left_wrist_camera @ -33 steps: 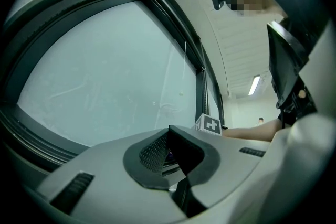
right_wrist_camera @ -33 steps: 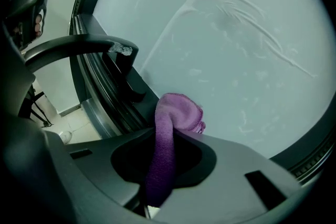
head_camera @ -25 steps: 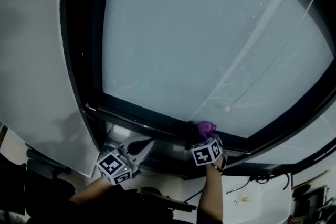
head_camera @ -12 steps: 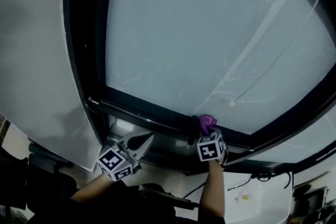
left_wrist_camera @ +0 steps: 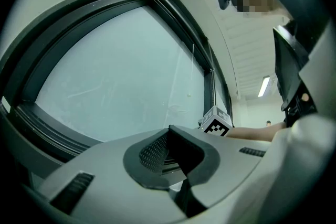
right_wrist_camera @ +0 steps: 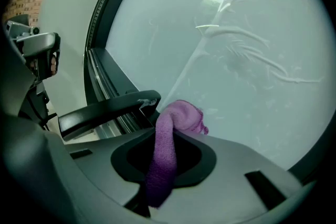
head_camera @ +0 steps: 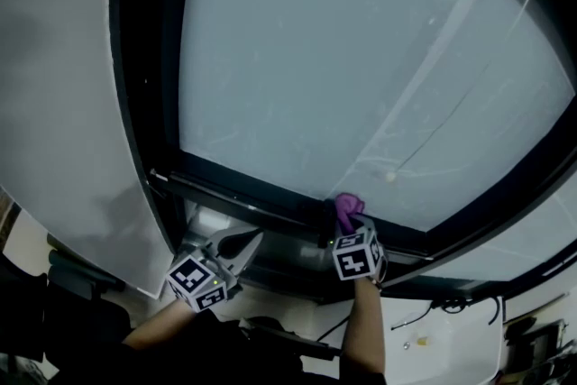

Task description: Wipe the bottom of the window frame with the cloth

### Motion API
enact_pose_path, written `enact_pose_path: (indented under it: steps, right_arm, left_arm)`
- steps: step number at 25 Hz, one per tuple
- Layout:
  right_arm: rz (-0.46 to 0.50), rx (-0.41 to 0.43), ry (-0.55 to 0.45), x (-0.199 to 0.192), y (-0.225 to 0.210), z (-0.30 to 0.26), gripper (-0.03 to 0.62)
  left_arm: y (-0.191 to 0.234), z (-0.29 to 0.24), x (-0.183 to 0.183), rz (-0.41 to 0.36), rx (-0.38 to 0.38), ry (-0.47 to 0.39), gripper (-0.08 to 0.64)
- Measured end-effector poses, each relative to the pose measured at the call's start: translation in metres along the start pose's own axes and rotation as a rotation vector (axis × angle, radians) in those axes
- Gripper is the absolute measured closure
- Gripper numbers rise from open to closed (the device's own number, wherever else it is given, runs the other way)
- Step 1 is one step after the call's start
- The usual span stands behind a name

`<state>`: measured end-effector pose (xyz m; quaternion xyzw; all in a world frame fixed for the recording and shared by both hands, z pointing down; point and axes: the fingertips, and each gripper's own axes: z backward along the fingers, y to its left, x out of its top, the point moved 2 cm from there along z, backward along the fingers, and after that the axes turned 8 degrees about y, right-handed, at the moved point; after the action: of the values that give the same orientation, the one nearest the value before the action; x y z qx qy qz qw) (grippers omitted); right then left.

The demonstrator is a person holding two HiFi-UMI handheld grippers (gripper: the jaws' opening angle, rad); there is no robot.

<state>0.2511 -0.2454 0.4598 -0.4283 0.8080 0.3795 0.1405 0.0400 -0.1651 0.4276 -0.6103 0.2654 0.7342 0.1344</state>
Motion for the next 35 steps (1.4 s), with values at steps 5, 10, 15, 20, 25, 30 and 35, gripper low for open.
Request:
enact_pose_path:
  steps: [5, 10, 15, 20, 25, 30, 35]
  right_arm:
    - [-0.076, 0.106, -0.043, 0.011, 0.009, -0.002, 0.523]
    - [-0.050, 0.105, -0.058, 0.009, 0.012, -0.001, 0.522]
    - [-0.061, 0.117, -0.074, 0.003, 0.021, 0.003, 0.522]
    - [-0.143, 0.139, -0.135, -0.009, 0.034, 0.002, 0.522]
    - [-0.161, 0.015, -0.182, -0.008, 0.042, 0.002, 0.522]
    - [-0.280, -0.072, -0.239, -0.009, 0.048, 0.005, 0.522]
    - [-0.389, -0.150, -0.274, -0.006, 0.056, 0.008, 0.522]
  left_arm:
    - [0.002, 0.003, -0.001, 0.002, 0.014, 0.006, 0.568]
    - [0.004, 0.009, -0.003, 0.003, 0.027, 0.017, 0.568]
    - [0.003, 0.010, -0.003, -0.003, 0.020, 0.027, 0.568]
    - [0.002, 0.010, -0.004, -0.012, -0.001, 0.046, 0.568]
    - [0.007, 0.013, -0.001, -0.032, -0.033, 0.071, 0.568]
    - [0.018, 0.018, 0.002, -0.059, -0.068, 0.106, 0.568]
    - [0.031, 0.029, 0.002, -0.069, -0.104, 0.129, 0.568]
